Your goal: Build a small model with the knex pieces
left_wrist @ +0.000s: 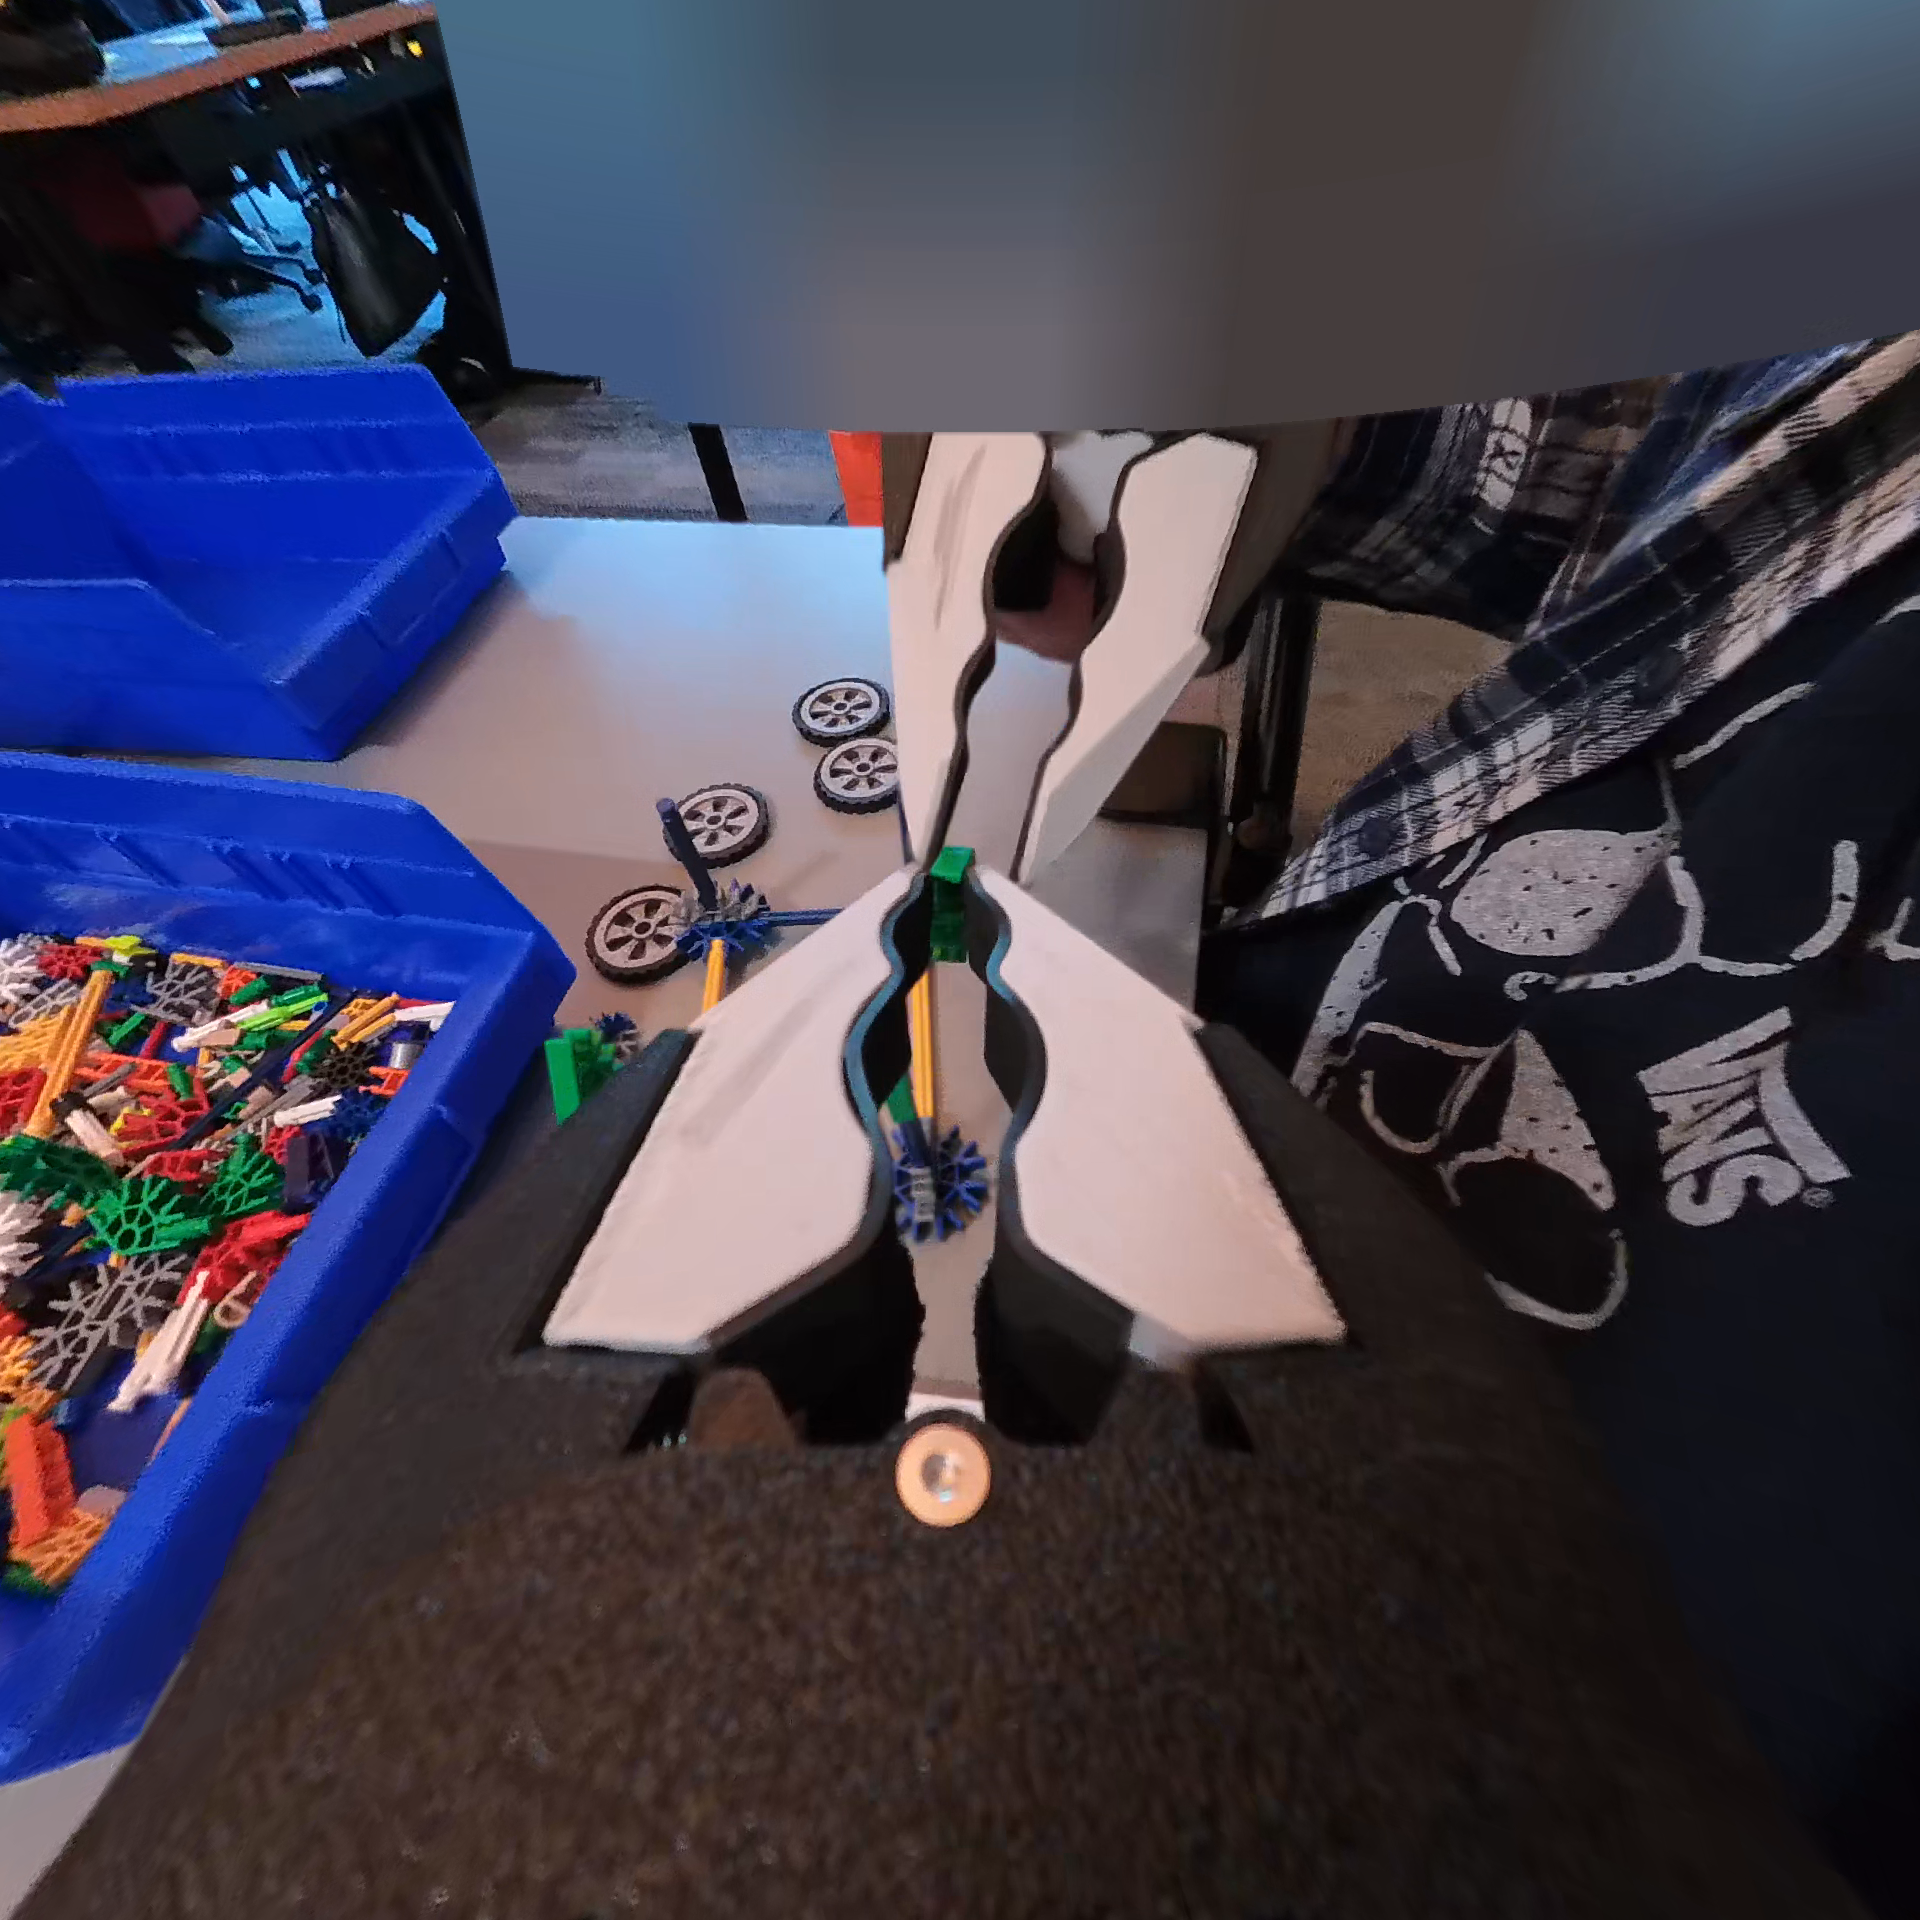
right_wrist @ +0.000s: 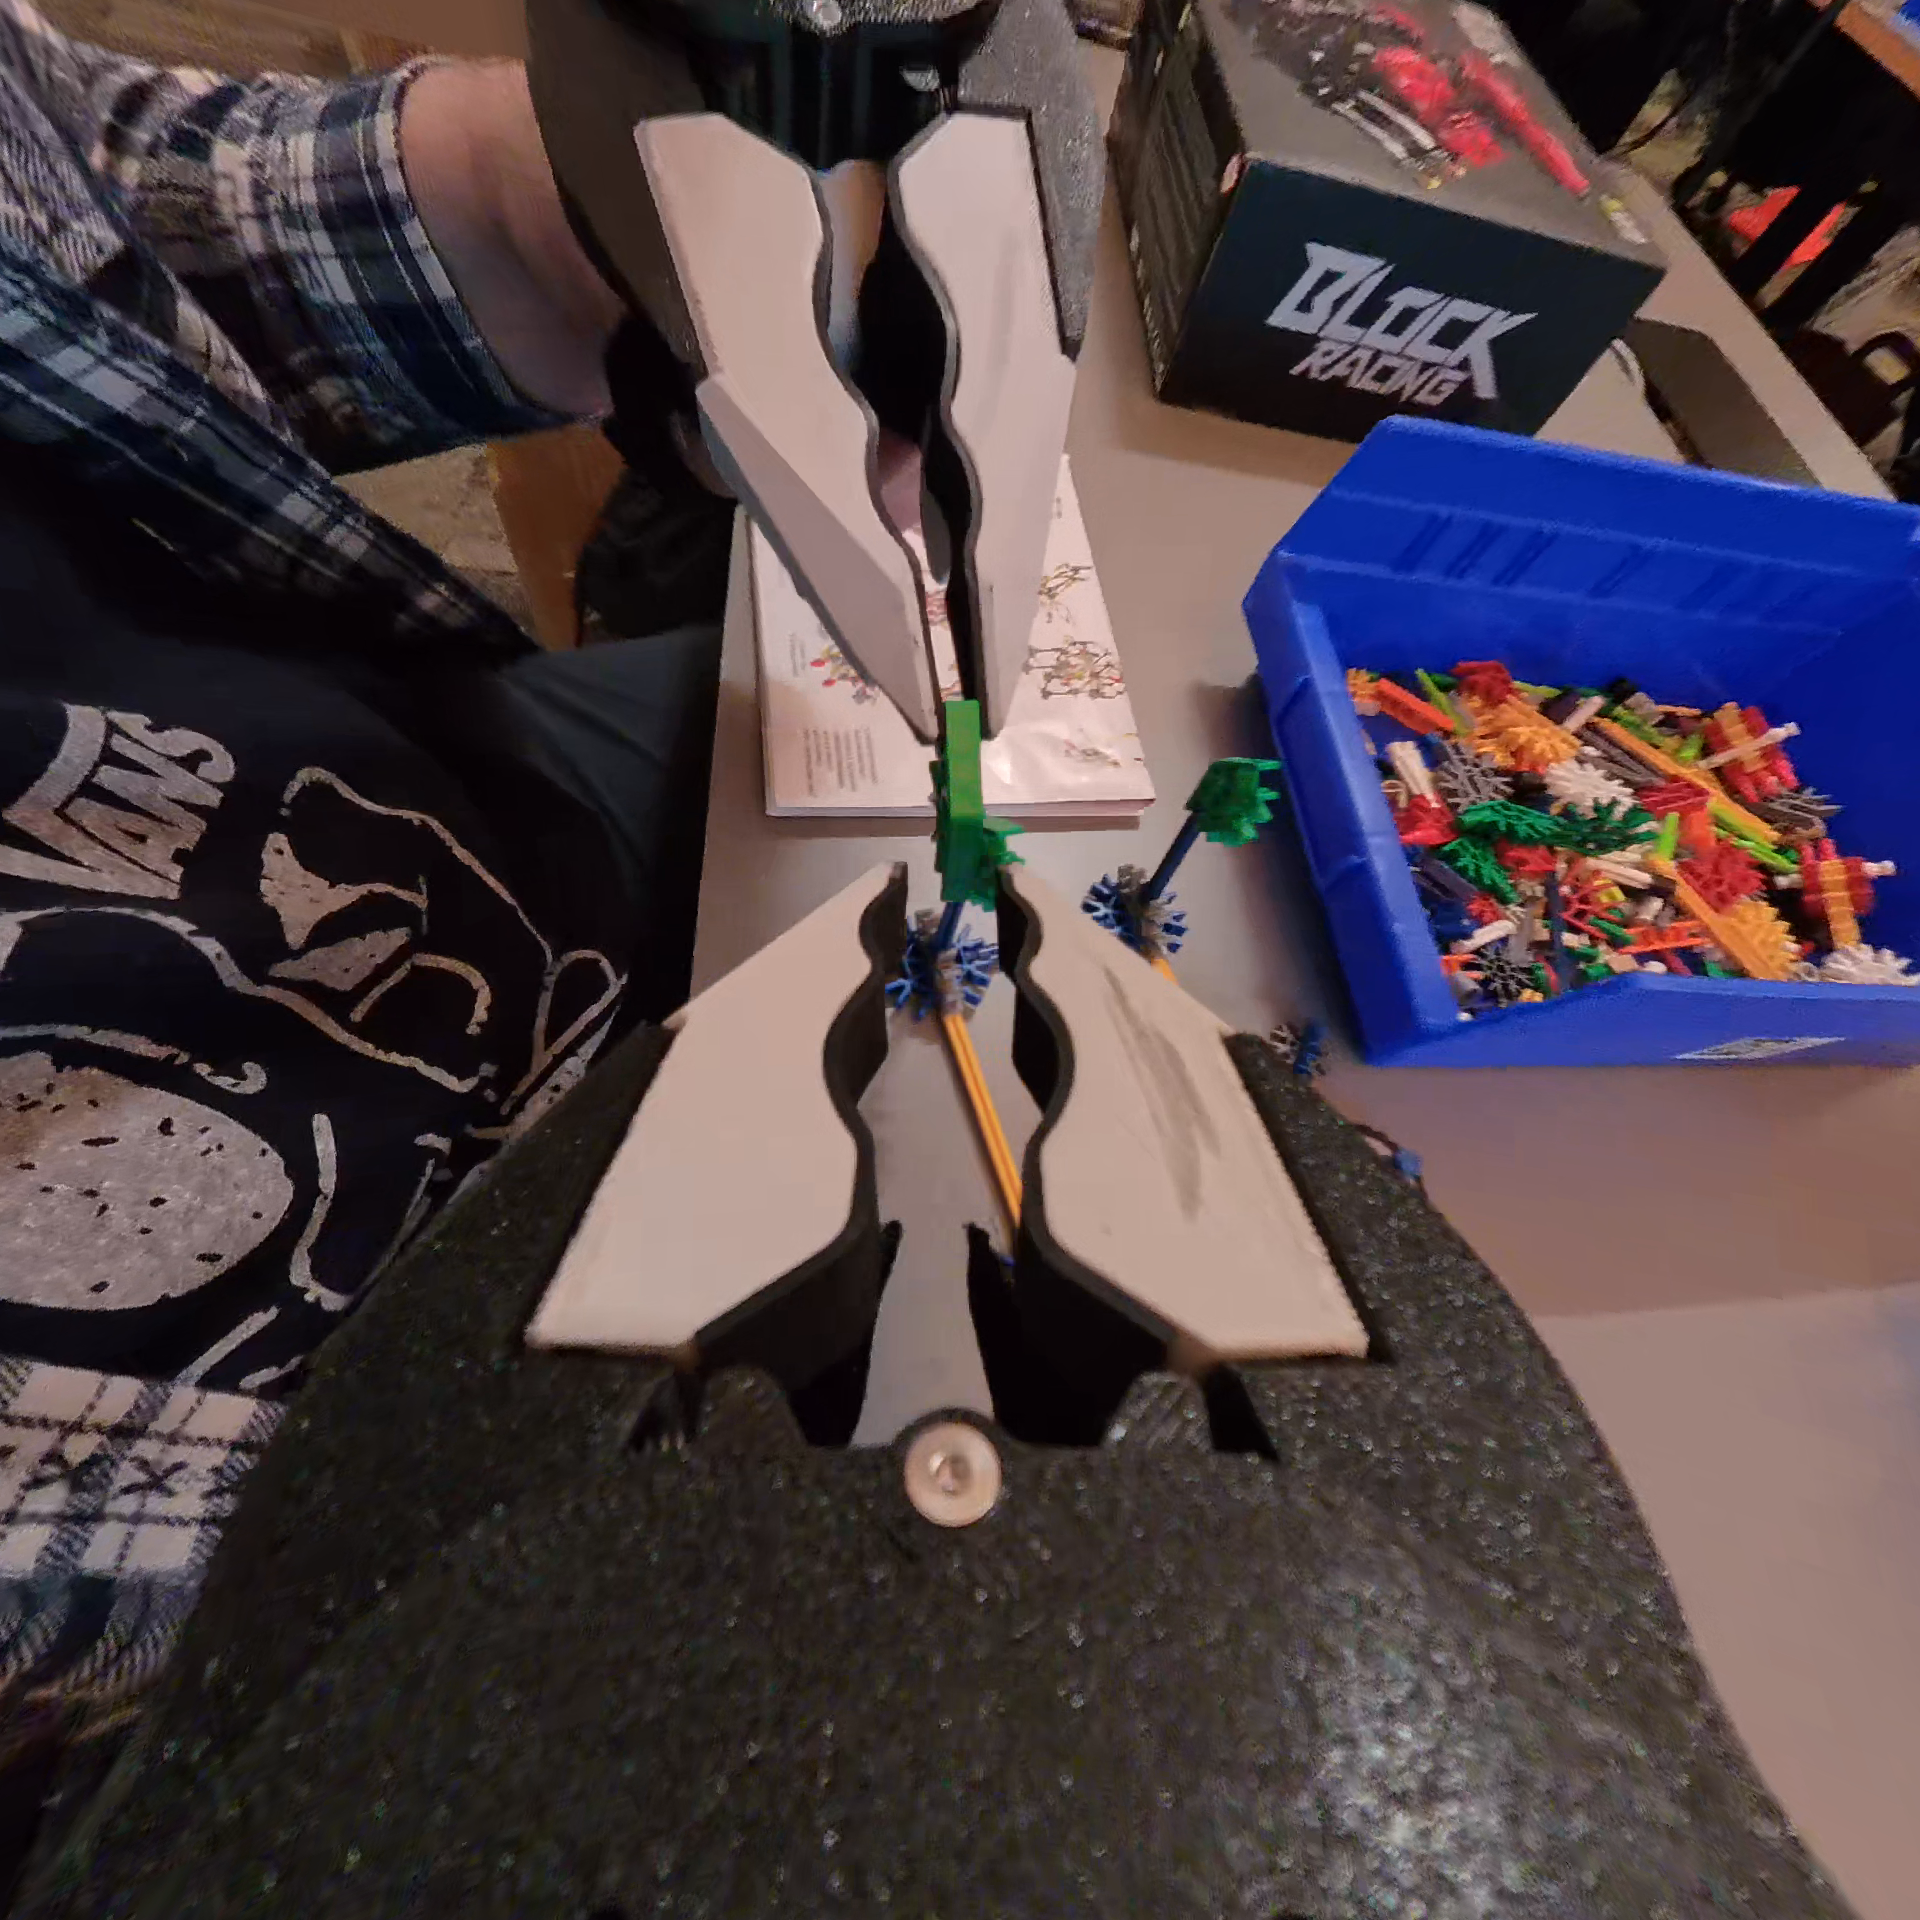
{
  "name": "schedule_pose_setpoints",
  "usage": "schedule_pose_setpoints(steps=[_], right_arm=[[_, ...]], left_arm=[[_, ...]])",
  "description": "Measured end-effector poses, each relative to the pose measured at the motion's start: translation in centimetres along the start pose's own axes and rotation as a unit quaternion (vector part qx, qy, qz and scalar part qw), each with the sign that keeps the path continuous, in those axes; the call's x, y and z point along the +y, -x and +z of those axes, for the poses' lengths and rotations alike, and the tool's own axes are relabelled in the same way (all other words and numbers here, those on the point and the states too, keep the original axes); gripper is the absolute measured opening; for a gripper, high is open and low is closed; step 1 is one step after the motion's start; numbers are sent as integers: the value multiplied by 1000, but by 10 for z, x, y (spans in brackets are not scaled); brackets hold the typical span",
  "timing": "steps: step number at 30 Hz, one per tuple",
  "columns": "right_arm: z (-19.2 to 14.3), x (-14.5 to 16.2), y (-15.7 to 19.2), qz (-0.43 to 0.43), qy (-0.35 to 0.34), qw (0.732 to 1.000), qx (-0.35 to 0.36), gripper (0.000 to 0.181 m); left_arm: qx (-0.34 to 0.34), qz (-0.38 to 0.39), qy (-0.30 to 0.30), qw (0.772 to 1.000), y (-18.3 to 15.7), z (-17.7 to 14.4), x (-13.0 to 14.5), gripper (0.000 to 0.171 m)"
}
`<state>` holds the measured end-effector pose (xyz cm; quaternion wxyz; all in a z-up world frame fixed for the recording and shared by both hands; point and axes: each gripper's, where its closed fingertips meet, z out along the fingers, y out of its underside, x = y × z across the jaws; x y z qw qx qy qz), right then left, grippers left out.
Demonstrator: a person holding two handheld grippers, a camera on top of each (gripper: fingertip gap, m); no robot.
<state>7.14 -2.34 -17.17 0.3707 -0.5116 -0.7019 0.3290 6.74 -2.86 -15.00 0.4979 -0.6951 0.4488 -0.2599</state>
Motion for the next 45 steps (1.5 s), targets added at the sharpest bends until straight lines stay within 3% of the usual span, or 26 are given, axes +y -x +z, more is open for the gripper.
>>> schedule_pose_setpoints(steps=[5,10,12,16,19,23,27,30,37,45], right_arm=[[-12,-6,-10,30,-34,999,10,12],[-15,-8,-11,22,-32,999,19,15],[-16,-6,-14,9,-21,999,29,8],[-29,-4,-26,34,-30,998,41,5],[-43,0,-36,67,-49,995,57,5],[-57,16,-47,119,-62,988,73,5],[-57,41,-57,177,-51,978,97,5],[-47,53,-58,211,-49,970,113,5],[-25,79,-52,243,-16,964,103,5],[-6,62,-25,259,-44,964,35,5]], left_arm=[[1,9,7,1000,7,8,-5,3],[24,27,15,999,4,17,-17,3],[28,42,26,998,3,23,-23,3],[16,50,28,998,10,36,-36,5],[-36,40,13,998,20,39,-49,19],[-71,60,-15,996,-2,40,-56,18],[-30,38,32,998,-50,78,-18,20],[-59,46,100,992,-46,91,21,22],[-128,4,162,979,-7,58,71,23],[-183,-41,166,968,29,22,88,30]])
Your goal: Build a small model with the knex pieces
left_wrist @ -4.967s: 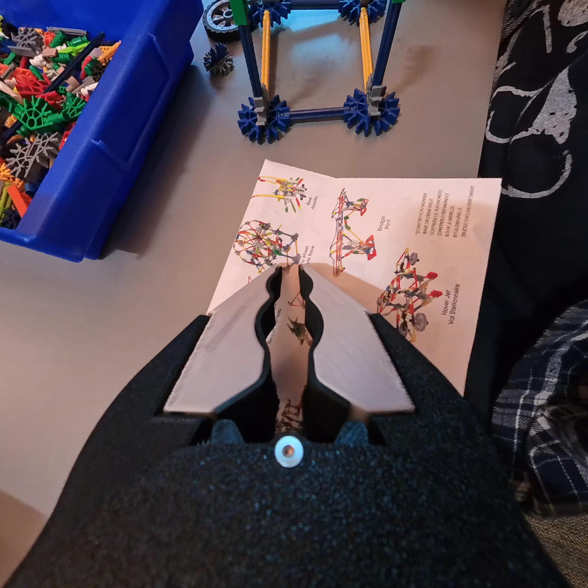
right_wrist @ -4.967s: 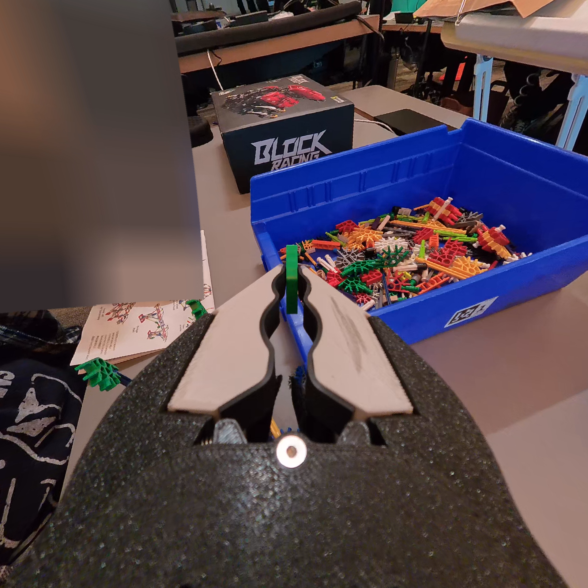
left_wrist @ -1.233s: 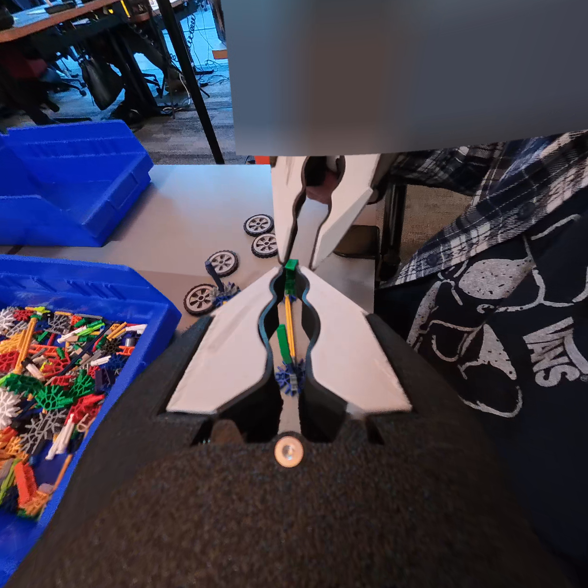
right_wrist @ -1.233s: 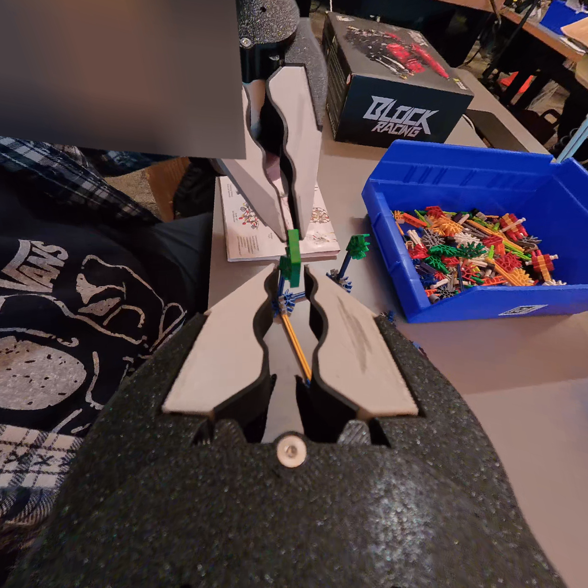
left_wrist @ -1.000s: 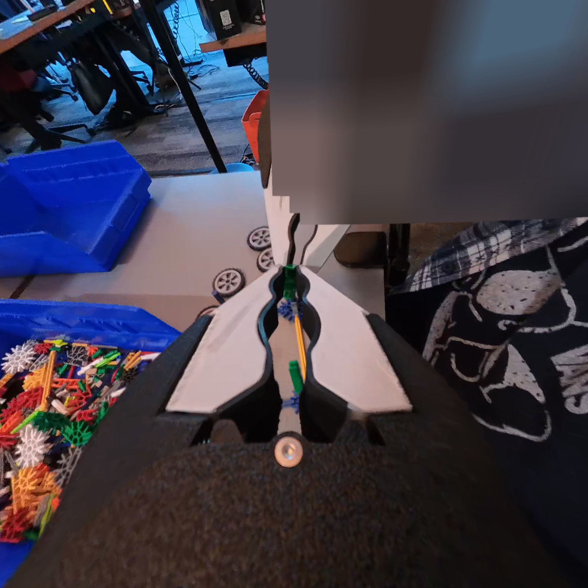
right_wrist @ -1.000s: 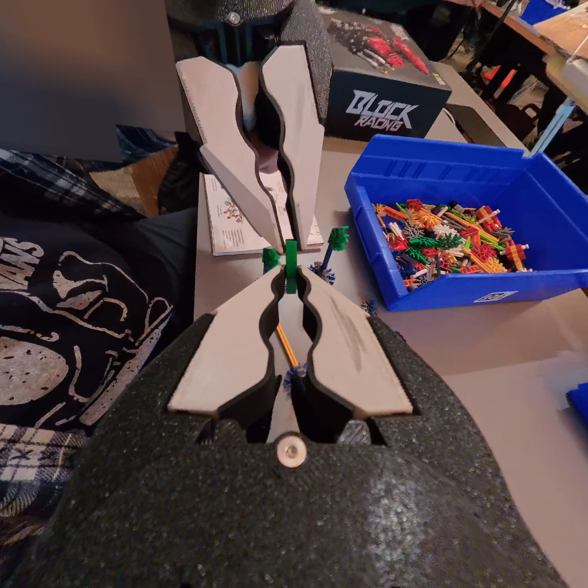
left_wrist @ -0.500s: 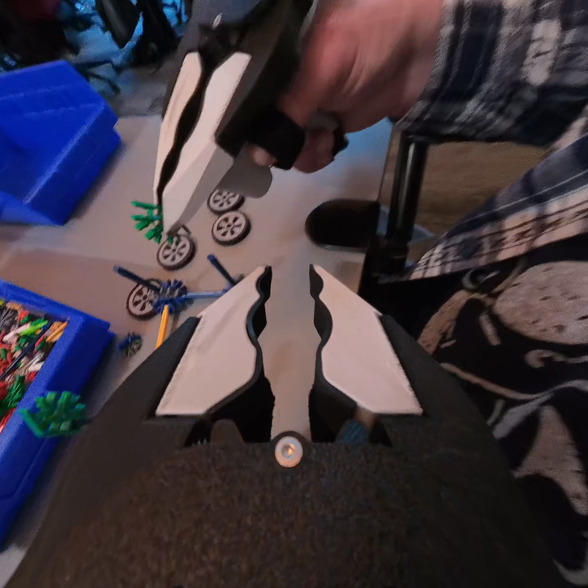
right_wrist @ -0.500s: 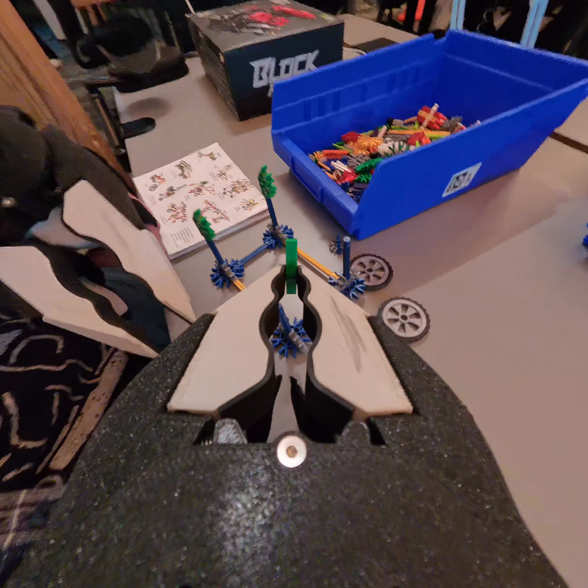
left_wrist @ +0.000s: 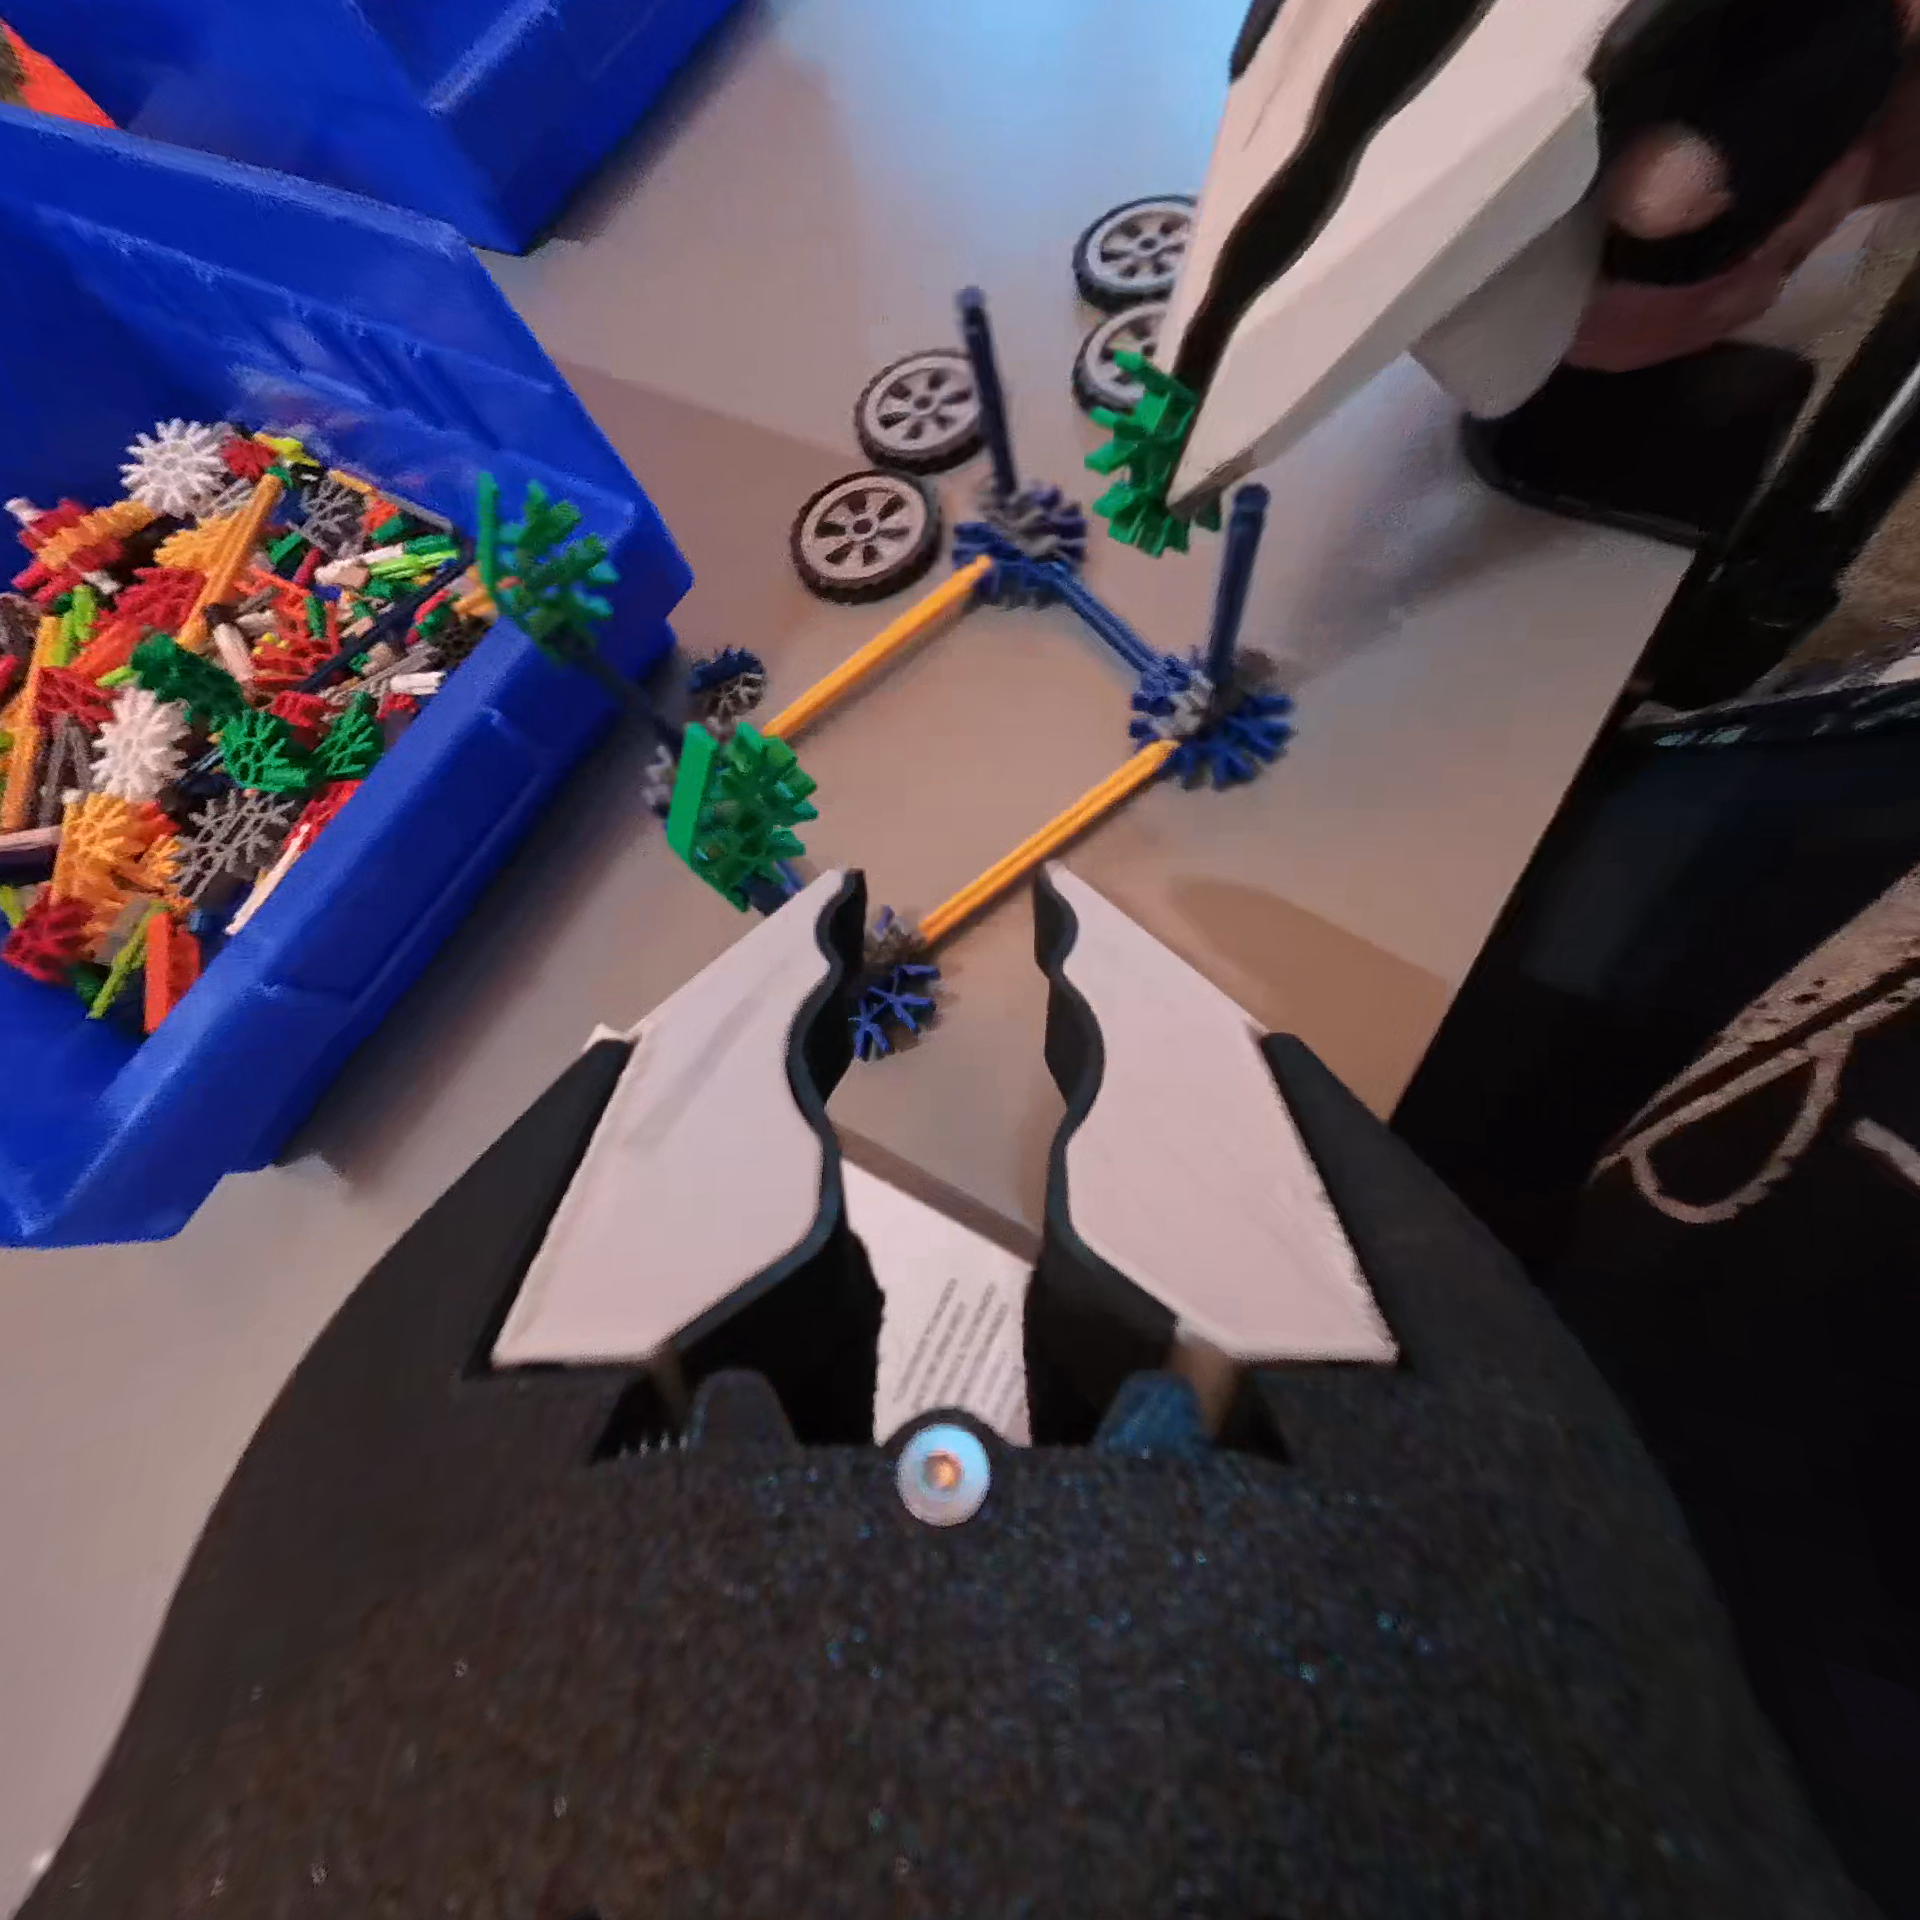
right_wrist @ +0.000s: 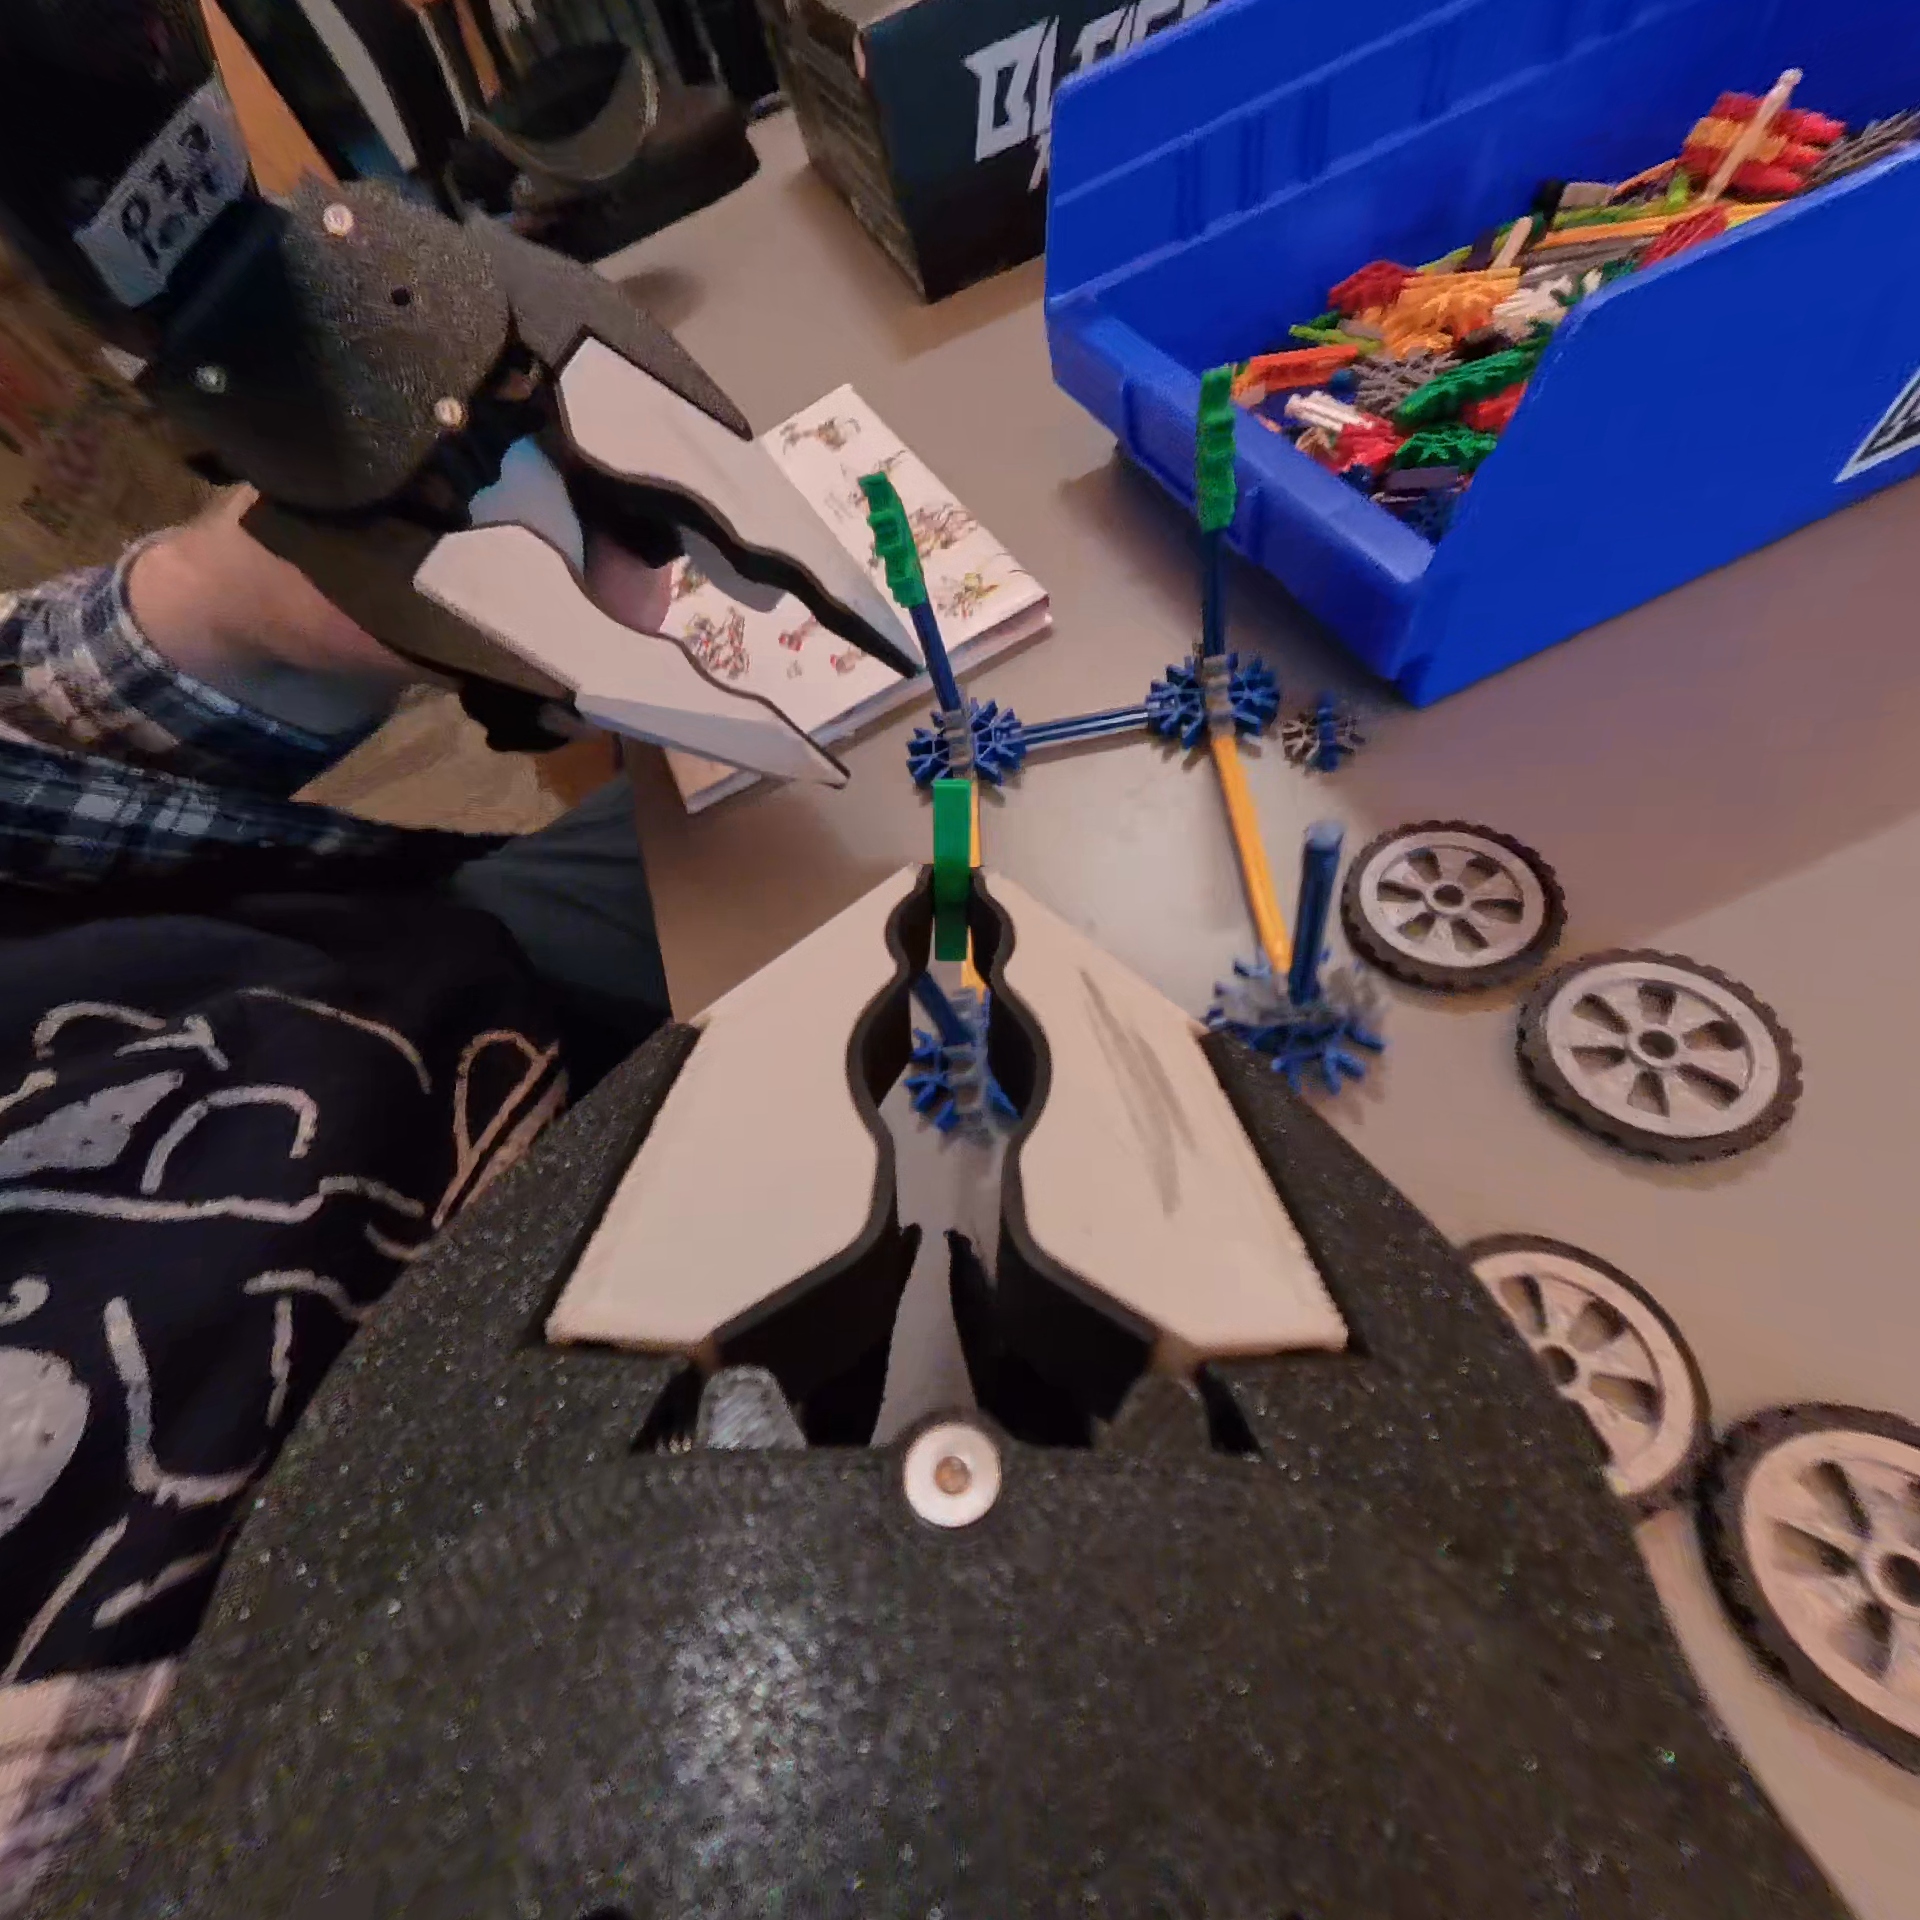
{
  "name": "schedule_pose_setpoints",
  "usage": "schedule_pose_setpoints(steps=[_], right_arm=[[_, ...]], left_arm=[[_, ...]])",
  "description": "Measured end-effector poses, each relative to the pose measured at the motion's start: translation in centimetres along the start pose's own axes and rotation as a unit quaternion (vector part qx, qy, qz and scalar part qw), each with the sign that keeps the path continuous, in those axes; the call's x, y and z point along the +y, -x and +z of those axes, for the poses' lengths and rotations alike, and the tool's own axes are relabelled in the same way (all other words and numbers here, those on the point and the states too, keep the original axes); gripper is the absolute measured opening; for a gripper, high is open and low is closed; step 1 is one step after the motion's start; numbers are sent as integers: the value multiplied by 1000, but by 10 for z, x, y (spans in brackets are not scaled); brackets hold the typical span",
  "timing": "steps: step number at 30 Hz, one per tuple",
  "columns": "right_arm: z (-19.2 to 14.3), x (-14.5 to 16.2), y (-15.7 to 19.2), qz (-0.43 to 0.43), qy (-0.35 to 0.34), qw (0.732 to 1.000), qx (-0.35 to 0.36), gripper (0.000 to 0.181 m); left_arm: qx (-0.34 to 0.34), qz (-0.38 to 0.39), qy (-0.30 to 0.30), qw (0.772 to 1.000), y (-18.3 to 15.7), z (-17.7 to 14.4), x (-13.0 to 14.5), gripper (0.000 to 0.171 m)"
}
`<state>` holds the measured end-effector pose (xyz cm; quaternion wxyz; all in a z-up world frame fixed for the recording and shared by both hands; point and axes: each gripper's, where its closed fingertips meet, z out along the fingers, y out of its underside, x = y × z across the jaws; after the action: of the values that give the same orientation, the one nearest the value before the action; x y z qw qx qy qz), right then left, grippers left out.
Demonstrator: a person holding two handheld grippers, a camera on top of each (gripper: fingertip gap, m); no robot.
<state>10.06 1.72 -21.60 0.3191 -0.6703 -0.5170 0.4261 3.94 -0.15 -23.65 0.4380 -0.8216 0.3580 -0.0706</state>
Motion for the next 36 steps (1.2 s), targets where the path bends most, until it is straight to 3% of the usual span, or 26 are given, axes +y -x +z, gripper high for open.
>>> schedule_pose_setpoints(steps=[4,11,14,20,36], right_arm=[[9,1,9,1,-9,1000,-9,5],[-9,-9,6,44,-57,997,-6,5],[-9,-7,10,56,-69,996,-11,5],[-7,-6,16,65,-86,994,-18,5],[5,-3,22,48,-62,997,-16,5]], left_arm=[[26,12,-17,999,-15,0,-6,31],[68,53,-59,995,-49,16,-30,30],[62,43,-69,995,-45,24,-36,29],[113,23,-109,987,-52,21,-49,26],[148,36,-112,982,-49,20,-45,22]])
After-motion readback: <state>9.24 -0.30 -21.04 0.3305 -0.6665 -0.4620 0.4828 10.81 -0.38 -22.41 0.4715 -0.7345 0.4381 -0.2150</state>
